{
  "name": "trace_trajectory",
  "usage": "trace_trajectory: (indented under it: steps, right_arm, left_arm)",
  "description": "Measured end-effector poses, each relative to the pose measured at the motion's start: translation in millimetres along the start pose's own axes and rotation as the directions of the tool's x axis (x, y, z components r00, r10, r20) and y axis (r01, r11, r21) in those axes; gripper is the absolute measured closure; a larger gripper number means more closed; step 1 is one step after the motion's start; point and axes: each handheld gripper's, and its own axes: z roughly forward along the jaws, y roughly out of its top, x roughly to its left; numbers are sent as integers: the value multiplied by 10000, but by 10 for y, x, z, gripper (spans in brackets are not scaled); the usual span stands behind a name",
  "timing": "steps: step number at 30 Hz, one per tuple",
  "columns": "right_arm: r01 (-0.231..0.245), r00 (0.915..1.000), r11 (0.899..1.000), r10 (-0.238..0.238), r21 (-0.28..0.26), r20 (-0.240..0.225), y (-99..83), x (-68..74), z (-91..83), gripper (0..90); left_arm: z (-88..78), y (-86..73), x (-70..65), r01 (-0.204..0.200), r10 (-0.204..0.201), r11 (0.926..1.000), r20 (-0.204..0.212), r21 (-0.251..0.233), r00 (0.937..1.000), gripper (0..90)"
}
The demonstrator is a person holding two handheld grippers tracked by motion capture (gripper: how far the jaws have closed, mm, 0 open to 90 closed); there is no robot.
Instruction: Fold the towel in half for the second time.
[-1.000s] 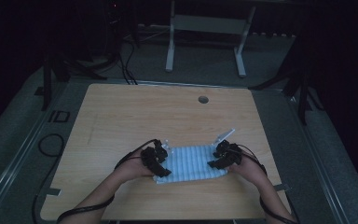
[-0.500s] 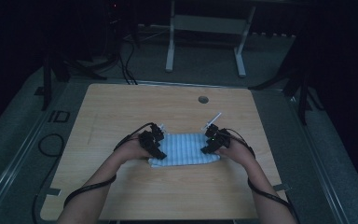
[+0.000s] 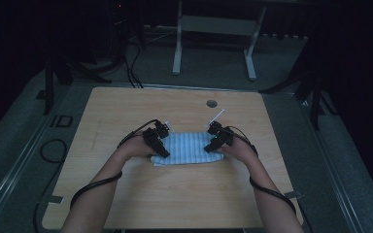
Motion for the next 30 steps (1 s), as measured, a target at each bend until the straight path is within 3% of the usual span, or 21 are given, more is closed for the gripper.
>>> trace_trajectory:
  steps: [8,16,17,18,19,20,21,24,25,26,27,30]
  right_arm:
    - [36,10000,10000,-35,-71,31,-7,13,-18,444]
    - [-19,9999,9992,25,-403,145,-20,38,-111,369]
    - [-93,9999,9971,98,-757,57,-26,55,-172,328]
    - [-93,9999,9971,98,-757,57,-26,55,-172,328]
    - [-152,9999,9928,144,-1189,-75,-37,78,-233,262]
    - [-152,9999,9928,144,-1189,-75,-37,78,-233,262]
    - [-169,9994,9884,123,-1507,-311,-56,100,-272,168]
    - [-120,9991,9854,50,-1701,-416,-99,158,-282,140]
    - [-107,9990,9834,27,-1811,-445,-119,178,-278,139]
    - [-62,9989,9818,-27,-1899,-467,-139,194,-273,138]
    - [-95,9985,9807,-13,-1955,-548,-158,202,-263,139]
    - [-186,9982,9783,63,-2065,-598,-198,215,-244,139]
  left_arm:
    - [-46,-13,2,87,-88,9999,-160,-66,9998,385]
    - [-162,-97,1,521,-531,9960,-121,-724,9985,348]
    - [-192,-115,-11,655,-663,9927,-50,-1009,9978,332]
    - [-192,-115,-11,655,-663,9927,-50,-1009,9978,305]
    - [-216,-123,-32,803,-816,9891,-55,-1237,9966,300]
    - [-216,-123,-32,803,-816,9891,-55,-1237,9966,275]
    - [-233,-128,-59,930,-938,9841,22,-1510,9956,238]
    - [-247,-133,-104,1042,-1095,9780,-193,-1808,9938,164]
    - [-257,-142,-143,1145,-1251,9698,-360,-2155,9915,152]
    - [-257,-142,-143,1145,-1251,9698,-360,-2155,9915,133]
    - [-268,-154,-178,1096,-1308,9624,-707,-2485,9889,125]
    - [-264,-171,-211,1123,-1369,9583,-771,-2629,9876,25]
